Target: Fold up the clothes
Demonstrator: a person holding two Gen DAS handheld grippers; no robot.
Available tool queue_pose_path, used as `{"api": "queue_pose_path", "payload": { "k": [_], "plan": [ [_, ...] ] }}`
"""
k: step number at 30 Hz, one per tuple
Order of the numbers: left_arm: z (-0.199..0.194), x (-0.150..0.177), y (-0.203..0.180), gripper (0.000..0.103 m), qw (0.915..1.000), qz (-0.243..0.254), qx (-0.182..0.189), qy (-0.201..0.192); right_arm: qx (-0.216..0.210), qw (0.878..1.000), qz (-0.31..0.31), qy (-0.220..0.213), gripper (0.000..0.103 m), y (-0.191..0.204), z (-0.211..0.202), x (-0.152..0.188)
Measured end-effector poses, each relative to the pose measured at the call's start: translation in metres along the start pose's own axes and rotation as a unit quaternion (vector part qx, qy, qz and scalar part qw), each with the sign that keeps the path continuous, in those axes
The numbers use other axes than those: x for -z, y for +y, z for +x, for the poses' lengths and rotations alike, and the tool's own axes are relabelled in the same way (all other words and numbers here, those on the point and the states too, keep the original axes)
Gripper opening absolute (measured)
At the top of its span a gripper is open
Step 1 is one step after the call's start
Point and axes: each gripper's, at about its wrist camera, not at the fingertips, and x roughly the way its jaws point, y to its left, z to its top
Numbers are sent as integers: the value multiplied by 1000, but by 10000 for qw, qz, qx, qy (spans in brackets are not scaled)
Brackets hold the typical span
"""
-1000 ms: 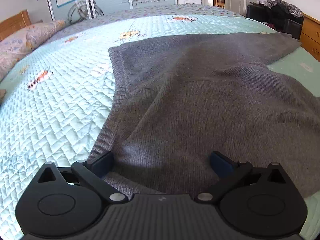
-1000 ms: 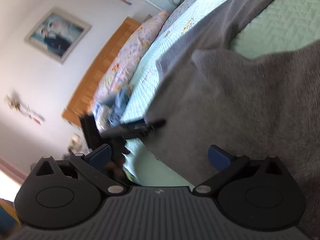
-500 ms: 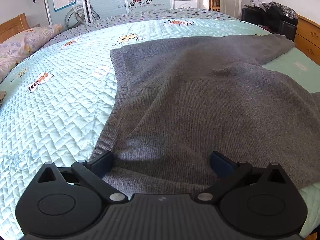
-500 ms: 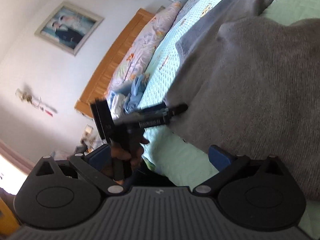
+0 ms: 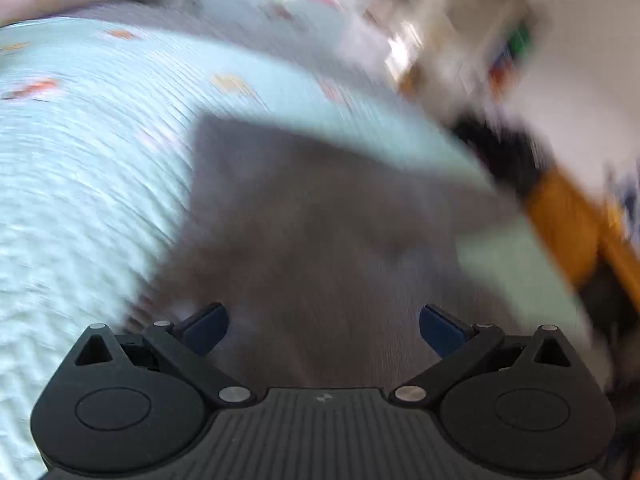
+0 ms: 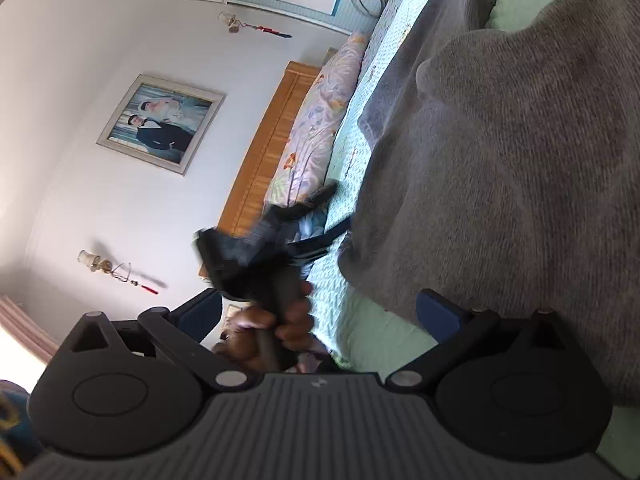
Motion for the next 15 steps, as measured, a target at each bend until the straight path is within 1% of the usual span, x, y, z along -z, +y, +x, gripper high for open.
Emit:
{"api": "queue_pose_path", "payload": {
  "k": [2,3,5,7,8,10,12,13,14,15],
  "plan": [
    [7,11,-16,102,9978,577,-302,119,-23,10000,88,-4,102,-1,-4,-1],
    [6,14,-21,102,9968,731,-283,175,-27,9999,127,18,102,1,-7,-2],
    [0,14,-20,102,9967,763,-62,257,-40,9998,206,58,102,4,-11,-4],
    [-10,8,-14,102,9982,575,45,167,-82,9995,289,88,103,10,-14,-10],
    [-14,3,-10,102,9991,417,82,32,-137,9994,304,61,103,14,-16,-14],
    [-18,-10,-2,102,9991,107,265,-307,-367,9989,247,-178,103,23,-17,-24],
    [-10,-21,2,102,9978,-118,382,-523,-484,9979,253,-361,103,23,-16,-32],
    [-3,-25,3,102,9971,-205,442,-586,-453,9976,327,-401,103,18,-15,-32],
    [9,-26,5,102,9970,-272,540,-474,-304,9976,505,-376,103,10,-15,-27],
    [26,-22,7,102,9976,-377,573,-105,-154,9969,684,-351,103,1,-14,-23]
  ]
}}
